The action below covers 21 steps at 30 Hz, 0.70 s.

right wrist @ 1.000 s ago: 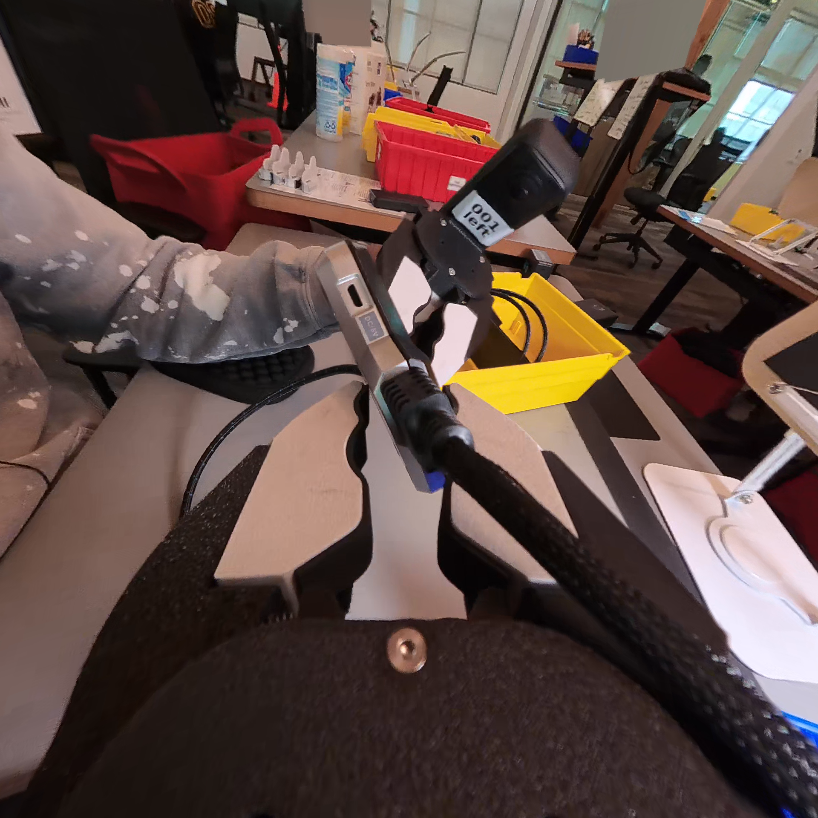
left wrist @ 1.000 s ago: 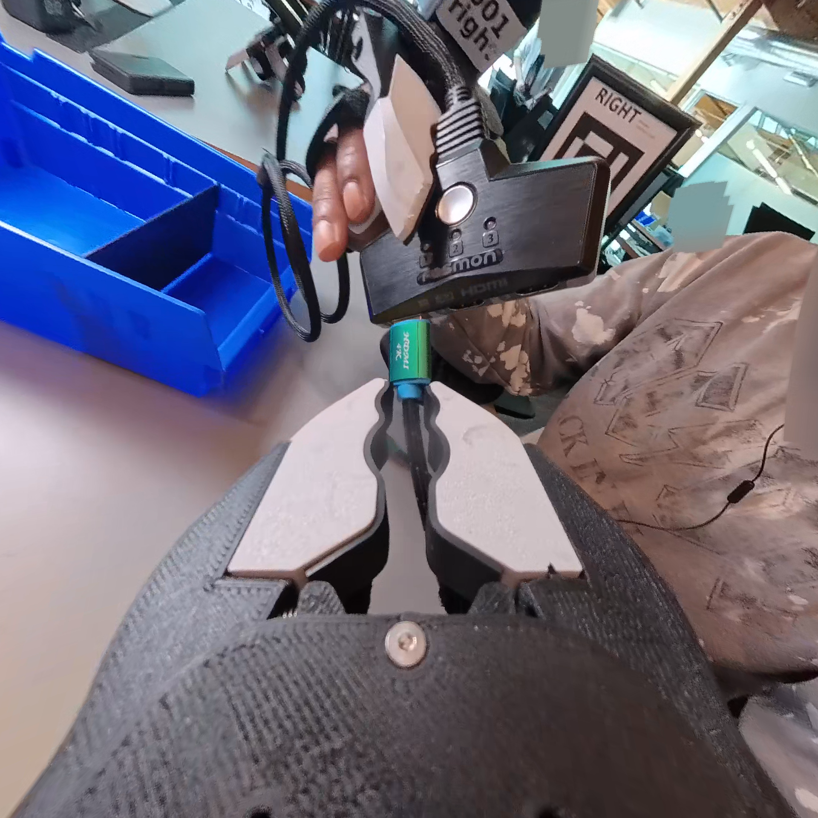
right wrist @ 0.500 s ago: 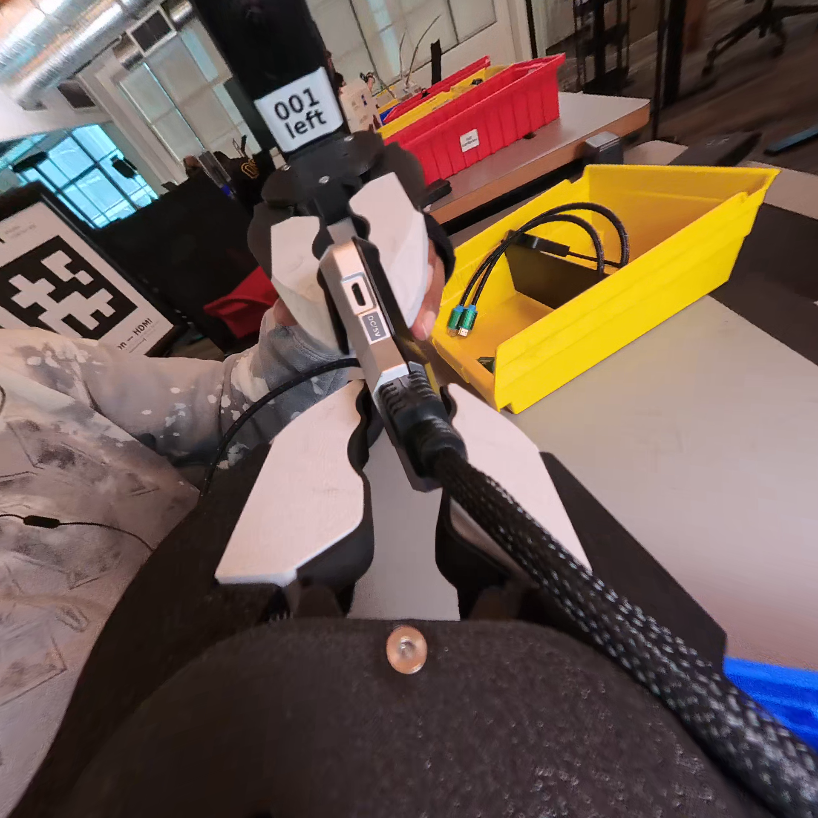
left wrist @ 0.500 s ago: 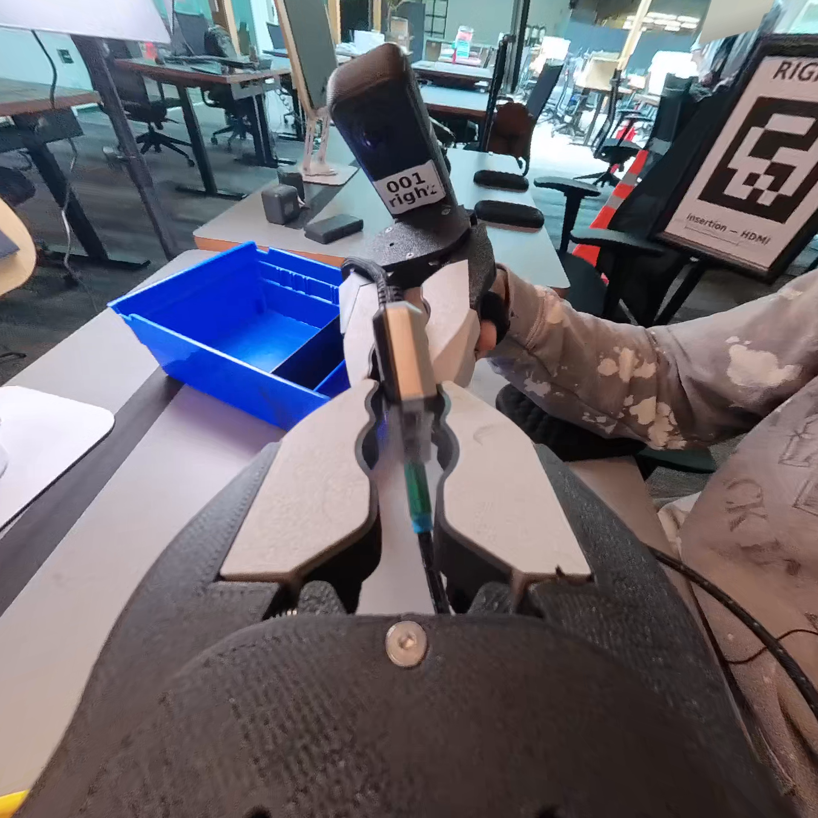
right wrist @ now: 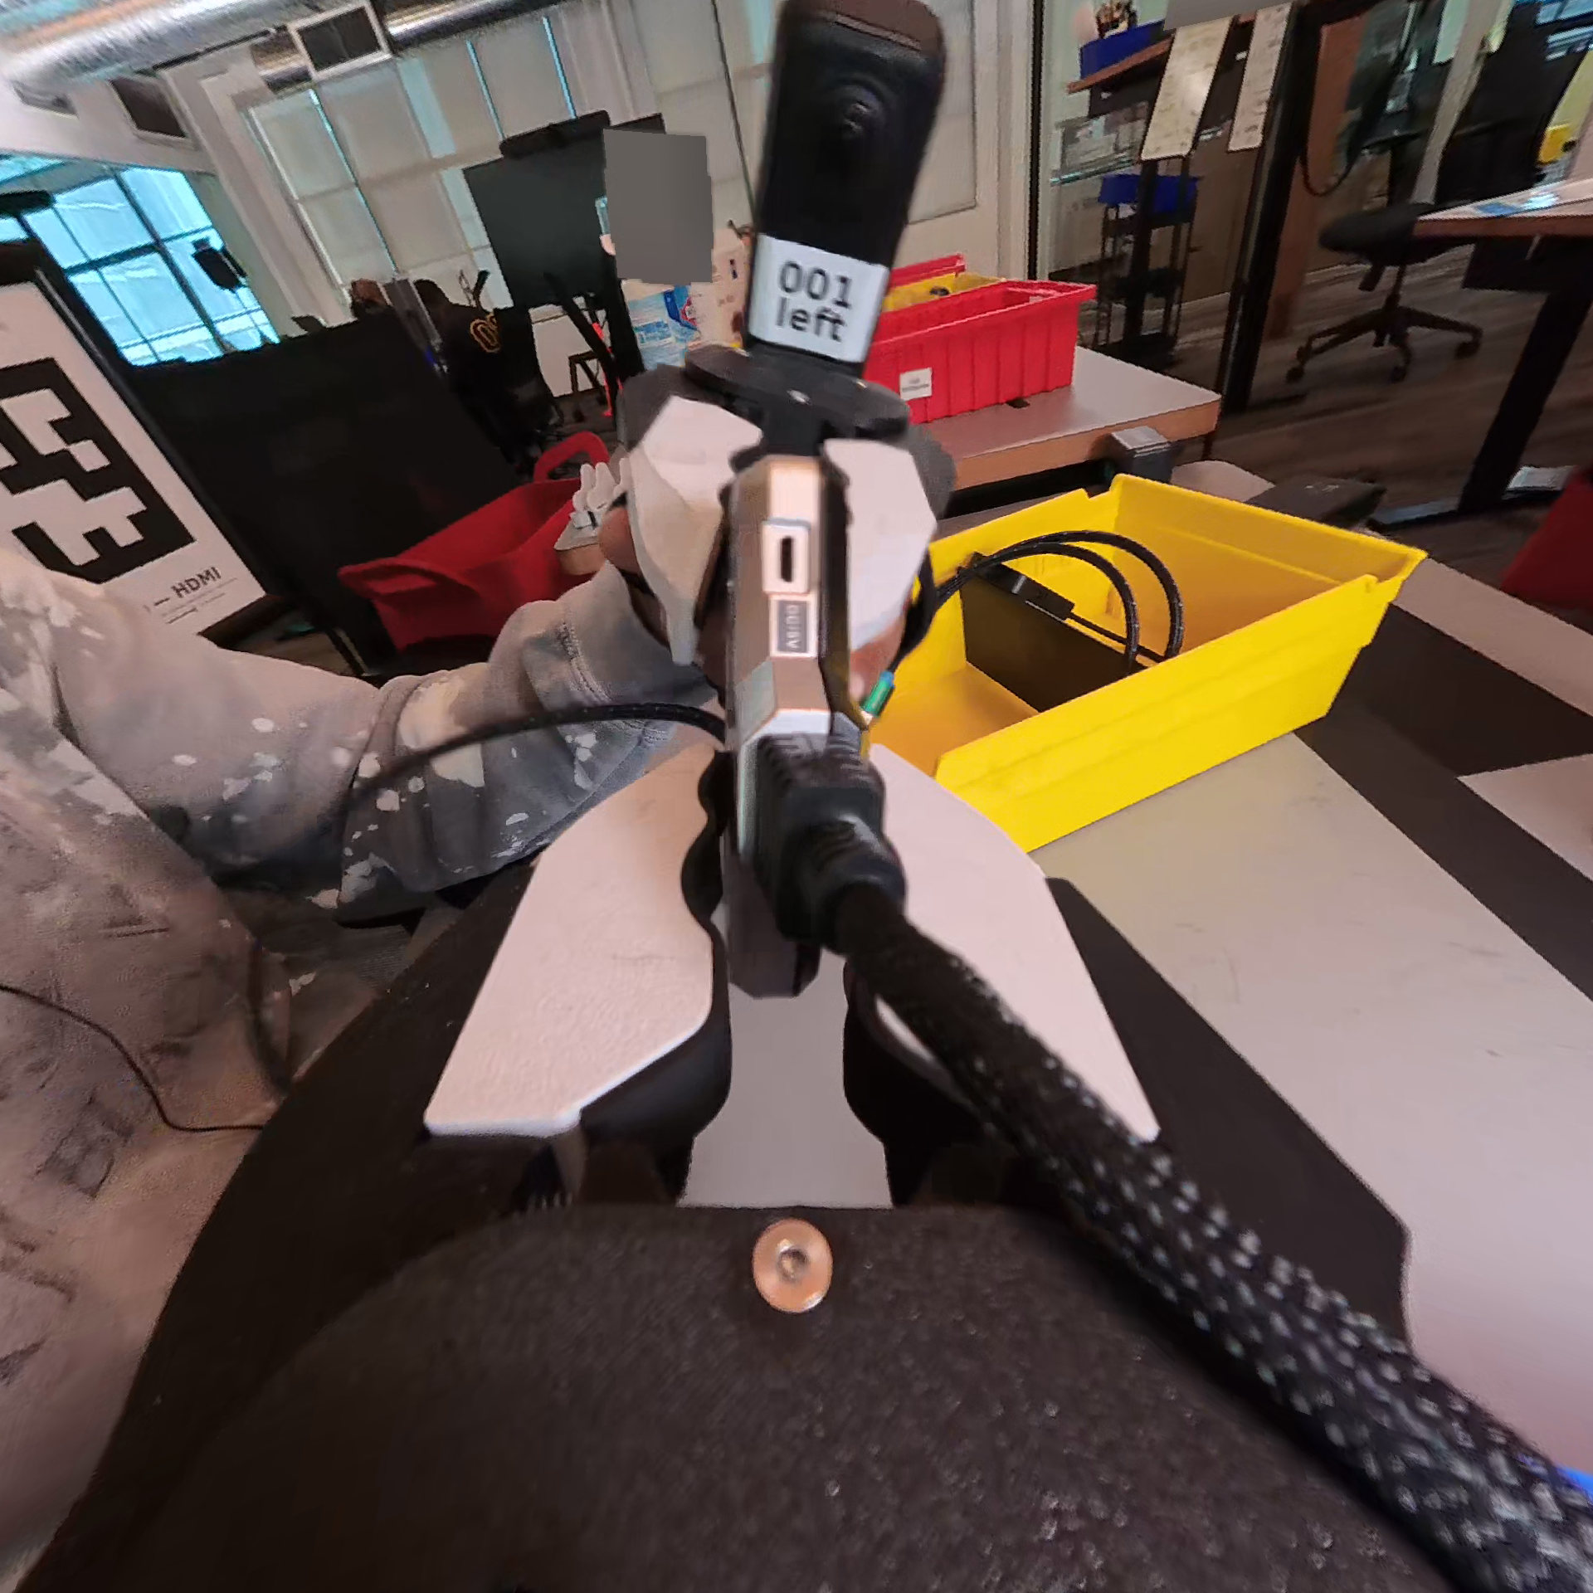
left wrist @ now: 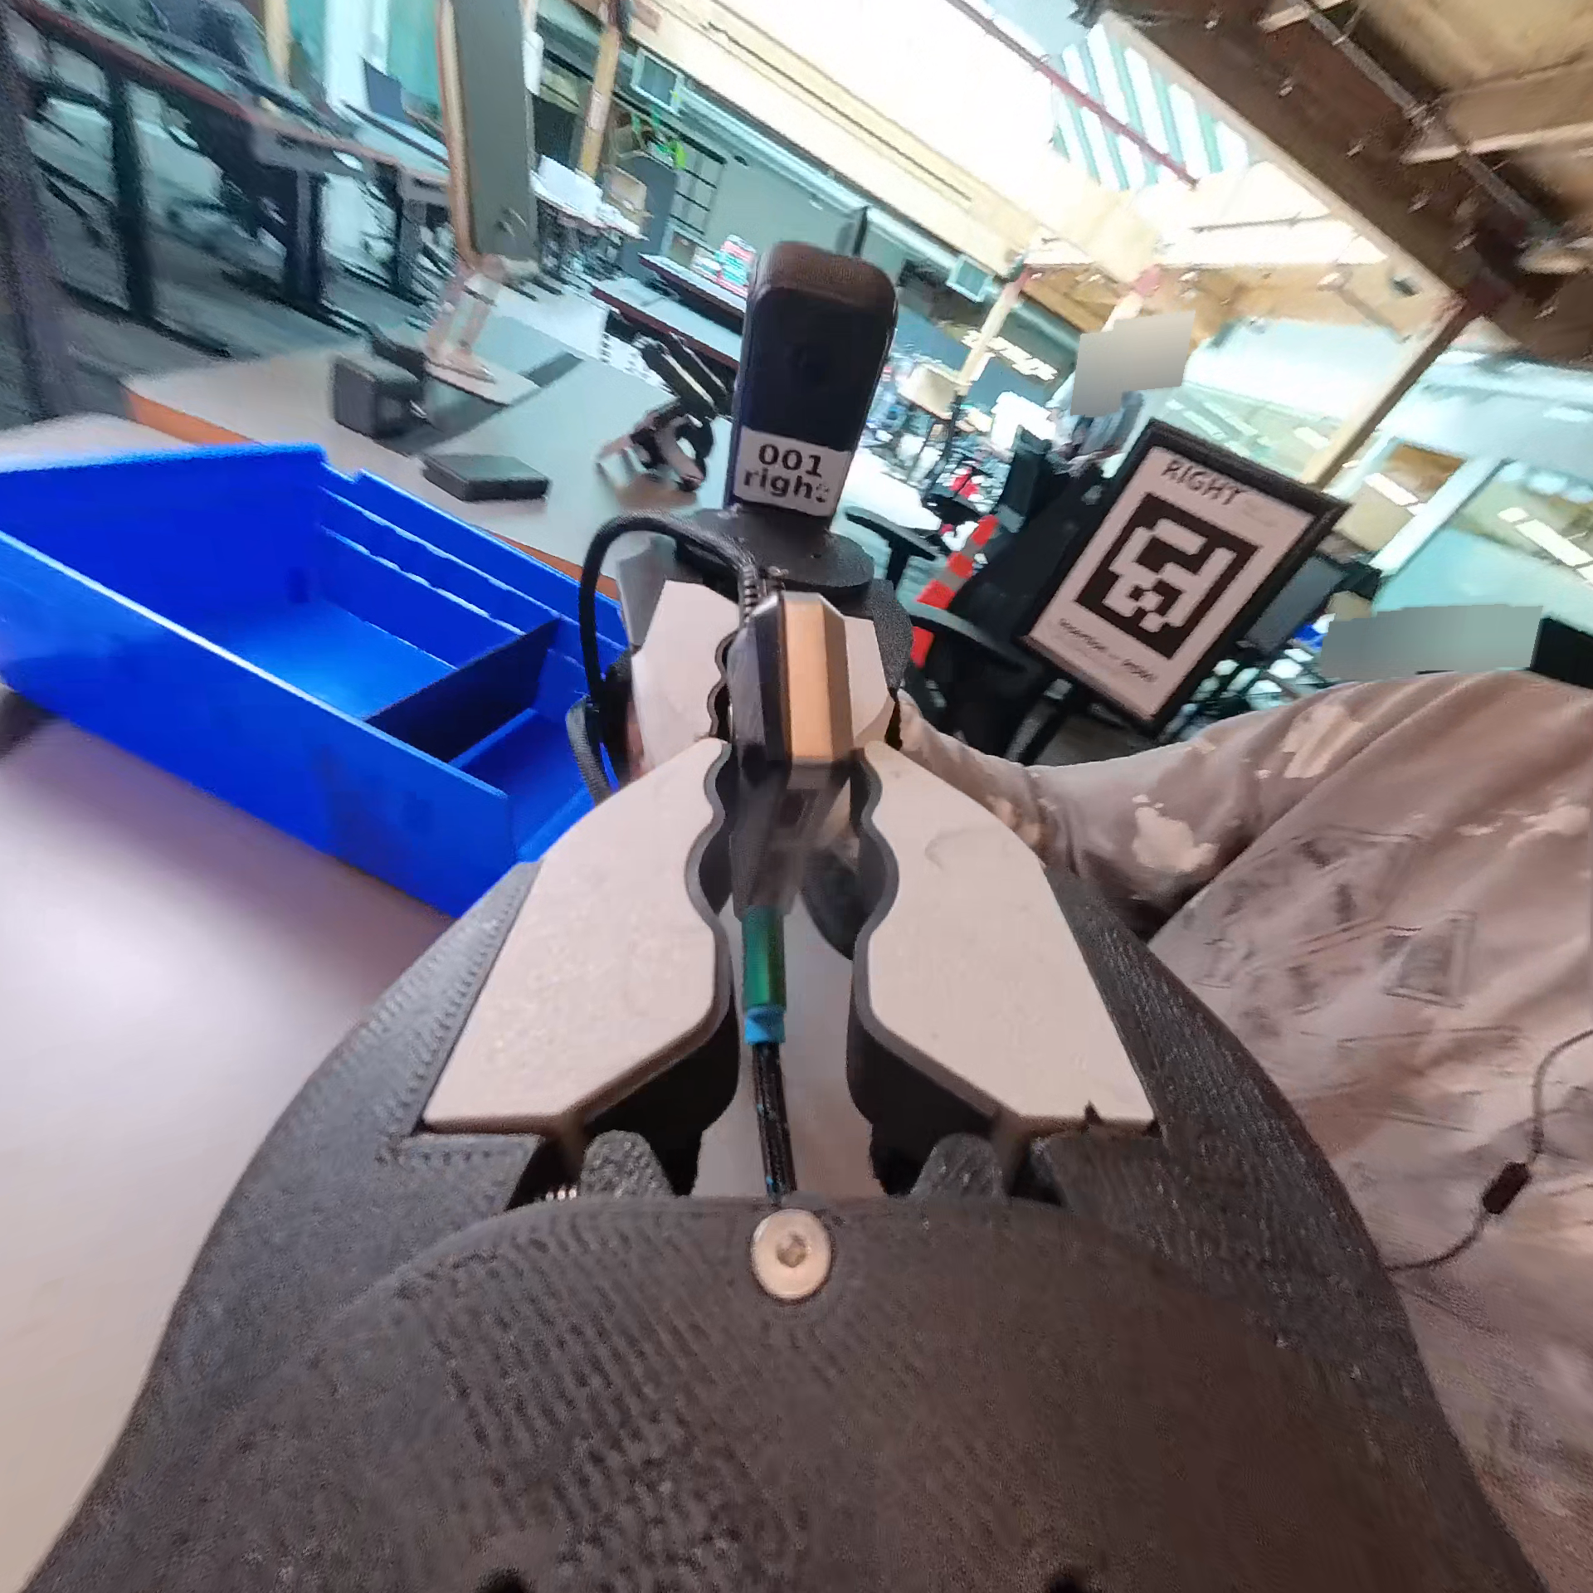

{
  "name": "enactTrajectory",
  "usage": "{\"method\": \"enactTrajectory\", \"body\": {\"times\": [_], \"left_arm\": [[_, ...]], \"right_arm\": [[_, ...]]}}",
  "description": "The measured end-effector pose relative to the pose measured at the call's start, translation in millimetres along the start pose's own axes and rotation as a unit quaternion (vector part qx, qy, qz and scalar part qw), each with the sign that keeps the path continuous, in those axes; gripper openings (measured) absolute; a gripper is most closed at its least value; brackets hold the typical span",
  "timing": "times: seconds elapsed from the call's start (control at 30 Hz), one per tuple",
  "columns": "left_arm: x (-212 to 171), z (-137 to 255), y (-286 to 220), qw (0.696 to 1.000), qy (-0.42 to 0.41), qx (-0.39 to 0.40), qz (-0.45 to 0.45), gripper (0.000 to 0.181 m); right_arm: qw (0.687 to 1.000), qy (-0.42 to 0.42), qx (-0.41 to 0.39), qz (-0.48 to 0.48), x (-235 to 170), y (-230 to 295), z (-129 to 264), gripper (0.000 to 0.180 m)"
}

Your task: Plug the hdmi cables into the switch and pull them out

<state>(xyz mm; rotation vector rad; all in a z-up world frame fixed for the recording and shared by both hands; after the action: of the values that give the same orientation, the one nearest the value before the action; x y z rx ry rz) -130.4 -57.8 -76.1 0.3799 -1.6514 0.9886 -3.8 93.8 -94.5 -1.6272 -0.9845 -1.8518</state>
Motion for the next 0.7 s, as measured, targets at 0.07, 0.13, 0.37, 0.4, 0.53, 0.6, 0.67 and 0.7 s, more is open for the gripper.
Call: {"method": "enactTrajectory", "body": {"times": [0.07,0.13,0.37,0.4,0.53,0.6,0.67,0.7], "left_arm": [[12,16,-10,0.998,-0.015,0.043,-0.044,0.030],[25,43,-19,0.989,-0.045,0.108,-0.090,0.029],[43,136,15,0.923,0.052,0.365,-0.109,0.028],[40,145,24,0.906,0.092,0.399,-0.111,0.028],[25,168,59,0.832,0.246,0.484,-0.118,0.033],[18,174,73,0.797,0.301,0.507,-0.132,0.034],[14,177,84,0.781,0.337,0.508,-0.135,0.035],[14,178,90,0.776,0.348,0.510,-0.133,0.035]], "right_arm": [[1.000,-0.005,-0.007,0.007,5,2,8,0.026],[0.999,-0.010,-0.023,0.022,12,4,19,0.027],[0.998,-0.047,-0.018,0.032,27,8,56,0.027],[0.998,-0.052,-0.019,0.033,29,8,61,0.027],[0.997,-0.060,-0.040,0.038,31,7,73,0.027],[0.996,-0.060,-0.045,0.040,31,6,75,0.028],[0.996,-0.059,-0.047,0.041,30,6,76,0.028],[0.996,-0.059,-0.047,0.041,30,6,76,0.028]]}}
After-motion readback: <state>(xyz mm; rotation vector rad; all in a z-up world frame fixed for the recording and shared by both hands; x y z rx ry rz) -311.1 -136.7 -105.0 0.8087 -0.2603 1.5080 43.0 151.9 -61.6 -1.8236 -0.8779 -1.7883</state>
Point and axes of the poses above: each gripper's, where its closed fingertips meet, z back along the fingers, x out of its top, y = z × x across the jaws, the point moved 10 cm from there along z, back along the fingers, and after that the axes turned 5 degrees about -y, right-handed, at the moved point
